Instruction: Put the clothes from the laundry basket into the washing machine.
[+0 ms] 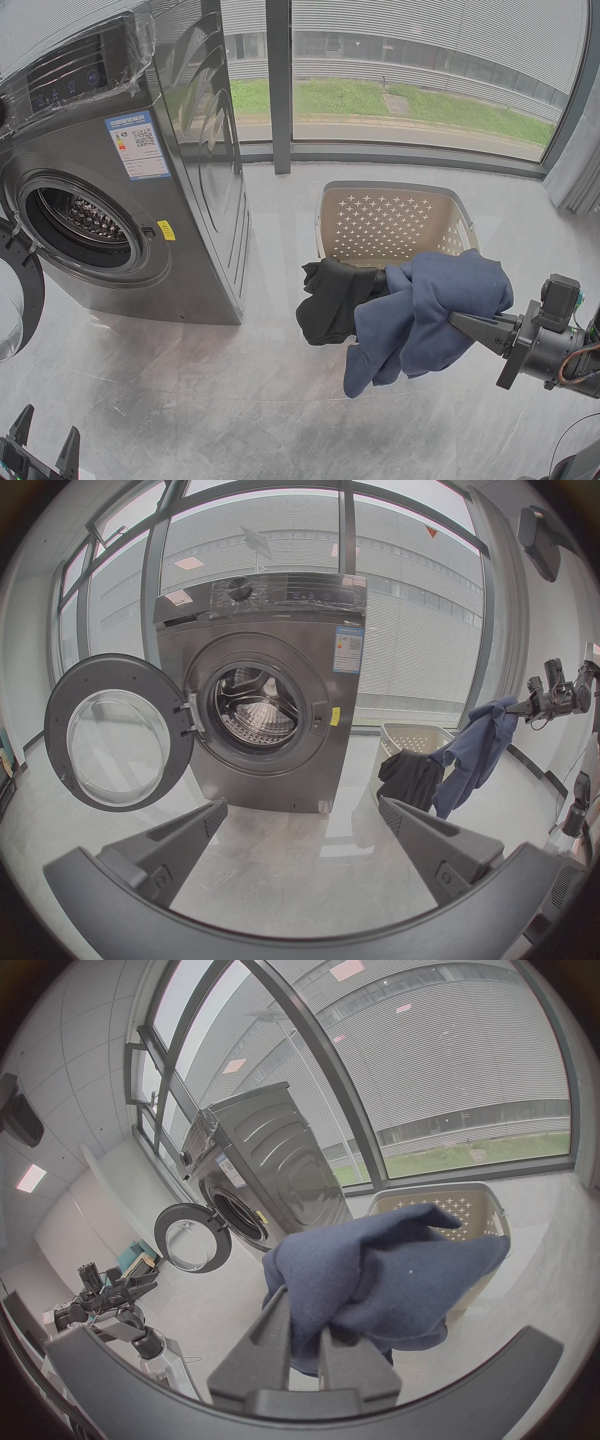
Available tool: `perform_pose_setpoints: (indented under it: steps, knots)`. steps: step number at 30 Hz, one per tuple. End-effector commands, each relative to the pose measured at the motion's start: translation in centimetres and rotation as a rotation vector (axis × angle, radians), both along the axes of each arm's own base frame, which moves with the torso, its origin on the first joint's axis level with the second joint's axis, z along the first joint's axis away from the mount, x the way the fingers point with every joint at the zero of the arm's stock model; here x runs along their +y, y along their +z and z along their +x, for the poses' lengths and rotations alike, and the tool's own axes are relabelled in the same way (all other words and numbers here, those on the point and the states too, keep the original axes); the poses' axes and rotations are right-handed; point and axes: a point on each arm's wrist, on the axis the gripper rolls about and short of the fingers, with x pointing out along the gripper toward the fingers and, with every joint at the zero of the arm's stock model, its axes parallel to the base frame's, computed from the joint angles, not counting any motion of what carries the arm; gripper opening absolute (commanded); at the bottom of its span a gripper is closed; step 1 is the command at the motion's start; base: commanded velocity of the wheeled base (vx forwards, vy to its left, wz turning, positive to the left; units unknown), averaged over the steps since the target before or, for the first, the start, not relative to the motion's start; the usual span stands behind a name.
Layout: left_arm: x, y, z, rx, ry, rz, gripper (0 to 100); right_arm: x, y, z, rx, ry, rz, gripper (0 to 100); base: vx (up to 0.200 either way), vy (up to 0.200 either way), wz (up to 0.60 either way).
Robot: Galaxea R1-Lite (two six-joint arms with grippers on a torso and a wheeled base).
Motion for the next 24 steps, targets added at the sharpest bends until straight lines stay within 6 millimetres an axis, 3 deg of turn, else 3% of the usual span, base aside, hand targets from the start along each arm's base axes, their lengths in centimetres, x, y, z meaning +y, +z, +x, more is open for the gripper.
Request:
perform_pose_setpoints:
  steps: [1,24]
  knots:
    - [0.00,-0.37,0.05,0.008,0.002,-0.001,100,0.10,0.01,0.12,0.001,0.001,-0.001,0,0.000,0.200,0.00]
    - [0.00,-0.37,0.05,0.008,0.002,-0.001,100,0.22,0.51,0.50,-0.009,-0.010,0.014,0,0.000,0.191,0.00]
